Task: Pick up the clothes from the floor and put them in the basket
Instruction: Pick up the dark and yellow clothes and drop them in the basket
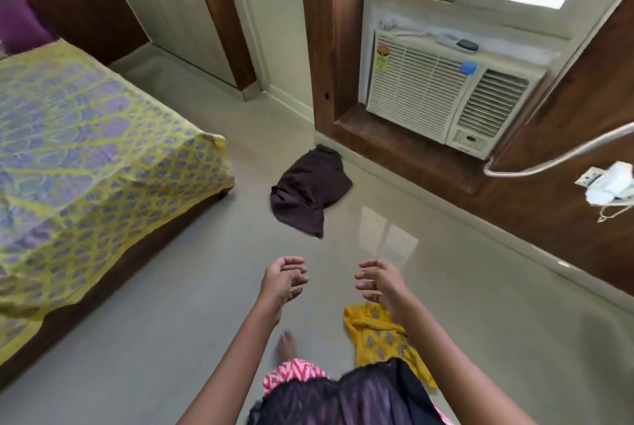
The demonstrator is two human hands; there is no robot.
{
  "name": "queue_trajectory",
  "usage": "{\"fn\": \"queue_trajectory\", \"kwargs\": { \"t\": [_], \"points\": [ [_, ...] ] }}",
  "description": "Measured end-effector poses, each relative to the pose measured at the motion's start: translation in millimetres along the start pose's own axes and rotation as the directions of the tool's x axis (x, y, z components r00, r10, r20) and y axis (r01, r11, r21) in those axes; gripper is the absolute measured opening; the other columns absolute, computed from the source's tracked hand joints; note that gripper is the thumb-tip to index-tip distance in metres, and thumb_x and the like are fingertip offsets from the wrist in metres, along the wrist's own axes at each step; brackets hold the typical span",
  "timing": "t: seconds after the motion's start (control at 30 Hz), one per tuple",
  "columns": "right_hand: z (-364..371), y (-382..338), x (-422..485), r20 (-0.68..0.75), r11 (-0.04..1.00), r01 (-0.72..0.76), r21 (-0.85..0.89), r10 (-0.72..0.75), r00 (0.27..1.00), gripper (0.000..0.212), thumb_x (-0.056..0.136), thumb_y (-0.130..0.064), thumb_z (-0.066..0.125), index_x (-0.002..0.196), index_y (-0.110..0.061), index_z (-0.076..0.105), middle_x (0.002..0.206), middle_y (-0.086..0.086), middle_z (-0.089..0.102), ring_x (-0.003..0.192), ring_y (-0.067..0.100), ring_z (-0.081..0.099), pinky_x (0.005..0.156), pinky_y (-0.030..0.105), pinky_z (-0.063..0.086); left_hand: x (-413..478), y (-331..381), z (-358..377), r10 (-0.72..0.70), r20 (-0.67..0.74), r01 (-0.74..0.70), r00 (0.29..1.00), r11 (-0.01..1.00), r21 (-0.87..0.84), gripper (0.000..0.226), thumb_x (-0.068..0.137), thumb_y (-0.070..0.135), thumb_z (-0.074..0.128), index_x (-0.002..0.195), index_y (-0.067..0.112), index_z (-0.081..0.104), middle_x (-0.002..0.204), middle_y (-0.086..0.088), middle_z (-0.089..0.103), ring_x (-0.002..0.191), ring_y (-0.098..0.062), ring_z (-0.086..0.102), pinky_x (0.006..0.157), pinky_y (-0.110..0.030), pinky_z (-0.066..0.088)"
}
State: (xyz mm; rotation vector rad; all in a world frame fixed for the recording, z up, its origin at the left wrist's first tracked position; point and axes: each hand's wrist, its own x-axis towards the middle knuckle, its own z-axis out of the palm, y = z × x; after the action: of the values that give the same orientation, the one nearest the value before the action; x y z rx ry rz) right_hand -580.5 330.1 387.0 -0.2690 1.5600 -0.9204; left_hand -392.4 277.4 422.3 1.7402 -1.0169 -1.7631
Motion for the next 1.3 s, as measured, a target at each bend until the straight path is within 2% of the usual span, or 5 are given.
{"fn": "queue_trajectory", "kwargs": {
  "t": [0.27,0.83,1.03,1.17,1.3],
  "points": [
    [58,-82,87,-0.141,0.997,-0.02,0.071,0.03,0.99,0.017,0.086,0.0,0.047,0.089,-0.016,0.051,0.077,0.002,0.059,0.061,0.016,0.056,0.054,0.021,0.039,150,103,-18,0.009,0.171,-0.033,0.985,0.99,0.138,0.03,0.088,-0.009,0.038,0.081,0.015,0.054,0.077,-0.001,0.056,0.046,-0.001,0.057,0.041,-0.011,0.036],
    [95,-184,375,-0.263,0.96,-0.214,0.182,0.257,0.93,0.01,0.094,-0.006,0.04,0.094,-0.013,0.047,0.074,0.003,0.056,0.056,0.015,0.05,0.051,0.022,0.035,490,186,10,-0.186,0.208,0.057,0.96,0.86,0.508,0.023,0.088,-0.001,0.05,0.082,0.021,0.056,0.085,-0.002,0.059,0.07,-0.012,0.057,0.06,-0.022,0.041],
    [101,-130,523,-0.275,0.948,-0.316,0.028,0.311,0.91,0.02,0.088,-0.01,0.046,0.076,-0.026,0.05,0.091,0.011,0.062,0.074,0.023,0.056,0.058,0.027,0.042,661,126,30,-0.239,0.204,-0.003,0.949,0.642,0.767,0.02,0.084,-0.001,0.053,0.095,0.014,0.059,0.096,-0.01,0.062,0.089,-0.022,0.059,0.072,-0.027,0.045],
    [103,-85,626,-0.256,0.942,-0.335,0.011,0.326,0.91,0.022,0.087,-0.008,0.048,0.076,-0.027,0.051,0.09,0.011,0.062,0.067,0.021,0.057,0.063,0.029,0.045,773,68,51,-0.201,0.303,-0.234,0.932,0.306,0.923,0.065,0.082,0.007,0.06,0.14,0.017,0.035,0.13,-0.017,0.045,0.115,-0.033,0.053,0.095,-0.034,0.042],
    [102,-43,705,-0.246,0.938,-0.341,0.052,0.343,0.906,0.013,0.091,-0.009,0.044,0.089,-0.02,0.052,0.084,0.004,0.06,0.064,0.015,0.057,0.06,0.027,0.042,860,7,75,-0.222,0.421,-0.444,0.879,-0.064,0.894,0.085,0.08,0.006,0.059,0.15,0.022,0.013,0.159,-0.006,0.004,0.116,-0.041,0.053,0.093,-0.04,0.043]
  ]
}}
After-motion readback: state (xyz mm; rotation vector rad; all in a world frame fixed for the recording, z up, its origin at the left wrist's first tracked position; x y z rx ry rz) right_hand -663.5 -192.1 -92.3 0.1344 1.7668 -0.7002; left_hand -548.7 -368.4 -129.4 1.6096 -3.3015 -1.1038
